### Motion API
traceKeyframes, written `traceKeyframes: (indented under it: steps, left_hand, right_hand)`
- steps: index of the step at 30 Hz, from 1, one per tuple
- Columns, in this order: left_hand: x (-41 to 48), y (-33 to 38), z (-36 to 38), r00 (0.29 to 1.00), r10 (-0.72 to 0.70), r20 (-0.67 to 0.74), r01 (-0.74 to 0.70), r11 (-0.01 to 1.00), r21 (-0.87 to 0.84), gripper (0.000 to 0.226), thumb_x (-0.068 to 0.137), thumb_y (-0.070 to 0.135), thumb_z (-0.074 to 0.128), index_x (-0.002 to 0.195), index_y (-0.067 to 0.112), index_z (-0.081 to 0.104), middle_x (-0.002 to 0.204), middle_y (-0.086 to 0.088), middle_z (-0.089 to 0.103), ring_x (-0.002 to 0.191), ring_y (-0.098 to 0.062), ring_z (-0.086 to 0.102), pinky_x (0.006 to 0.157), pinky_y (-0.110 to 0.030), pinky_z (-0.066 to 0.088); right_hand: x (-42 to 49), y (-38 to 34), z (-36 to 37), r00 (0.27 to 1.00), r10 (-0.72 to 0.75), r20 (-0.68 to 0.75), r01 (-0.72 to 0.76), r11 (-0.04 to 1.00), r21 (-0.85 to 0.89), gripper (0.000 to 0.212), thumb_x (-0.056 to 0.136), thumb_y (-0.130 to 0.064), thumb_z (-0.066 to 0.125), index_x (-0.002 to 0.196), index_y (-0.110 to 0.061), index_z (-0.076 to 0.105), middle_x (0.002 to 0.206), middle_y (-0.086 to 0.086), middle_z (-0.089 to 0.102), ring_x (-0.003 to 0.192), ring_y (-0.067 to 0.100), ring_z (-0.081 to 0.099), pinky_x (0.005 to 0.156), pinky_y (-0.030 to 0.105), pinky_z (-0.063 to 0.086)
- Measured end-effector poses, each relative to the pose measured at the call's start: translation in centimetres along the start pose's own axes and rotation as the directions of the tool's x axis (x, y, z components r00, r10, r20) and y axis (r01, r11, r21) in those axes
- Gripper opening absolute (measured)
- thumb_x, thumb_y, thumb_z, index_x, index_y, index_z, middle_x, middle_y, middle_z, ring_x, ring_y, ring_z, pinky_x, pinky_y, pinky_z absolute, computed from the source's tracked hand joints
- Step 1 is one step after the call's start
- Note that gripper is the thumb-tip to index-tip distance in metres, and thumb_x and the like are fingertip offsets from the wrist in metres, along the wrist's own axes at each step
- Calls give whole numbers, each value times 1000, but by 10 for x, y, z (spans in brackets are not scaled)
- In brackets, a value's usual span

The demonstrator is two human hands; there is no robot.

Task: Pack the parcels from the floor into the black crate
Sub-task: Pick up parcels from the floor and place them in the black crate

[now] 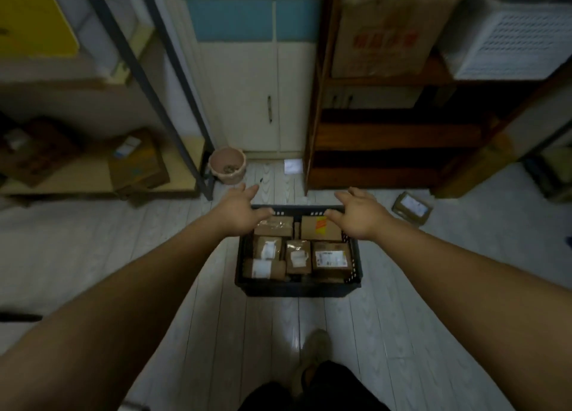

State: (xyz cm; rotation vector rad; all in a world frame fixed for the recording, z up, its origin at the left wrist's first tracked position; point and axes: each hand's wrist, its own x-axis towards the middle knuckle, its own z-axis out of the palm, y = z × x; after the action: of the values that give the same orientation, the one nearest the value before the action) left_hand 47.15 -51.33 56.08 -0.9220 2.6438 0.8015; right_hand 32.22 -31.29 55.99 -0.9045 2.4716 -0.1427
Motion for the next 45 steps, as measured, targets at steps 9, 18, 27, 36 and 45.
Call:
traceKeyframes:
  steps: [9, 18, 27, 36, 45]
  left_hand:
    - [-62, 114, -55, 973, 231, -7, -231, 973, -29, 79, 85, 54, 52, 148, 26, 13, 157, -5, 5, 143, -25, 10, 113, -39, 14]
    - [-87, 277, -53, 926, 358, -119, -363, 932, -24, 78, 86, 51, 54, 147, 25, 14, 157, -6, 6, 144, -27, 8, 116, -43, 13]
    - [-76, 427, 1, 916, 382, -124, -395, 911, -114, 76, 84, 52, 56, 146, 31, 17, 157, -1, 6, 143, -26, 10, 113, -41, 16]
    - [-15, 493, 35, 915, 403, -17, -403, 910, -96, 75, 86, 49, 54, 147, 27, 16, 157, -4, 6, 143, -25, 10, 114, -40, 15]
    - [153, 541, 85, 937, 330, 110, -309, 935, -173, 76, 85, 51, 55, 147, 27, 18, 157, -5, 6, 143, -26, 13, 113, -37, 16]
  right_hand:
    - [-98, 37, -89, 978, 88, -187, -70, 993, 96, 71, 90, -60, 41, 150, -29, 16, 159, 3, 9, 145, 27, 8, 114, 45, 18]
    - [-163, 154, -186, 925, 118, -362, -82, 990, 112, 72, 90, -60, 42, 149, -30, 17, 158, 2, 13, 145, 26, 12, 114, 42, 19]
    - [-209, 298, -235, 892, 110, -438, -37, 984, 172, 73, 88, -59, 47, 148, -28, 23, 156, 2, 21, 141, 25, 24, 112, 39, 26]
    - [-163, 382, -238, 919, 134, -370, -40, 968, 249, 69, 90, -55, 47, 148, -25, 25, 154, 6, 25, 139, 26, 27, 110, 36, 26]
    - [-46, 477, -247, 945, 238, -223, -175, 947, 268, 61, 91, -54, 47, 145, -30, 31, 148, 7, 34, 132, 25, 38, 99, 30, 31]
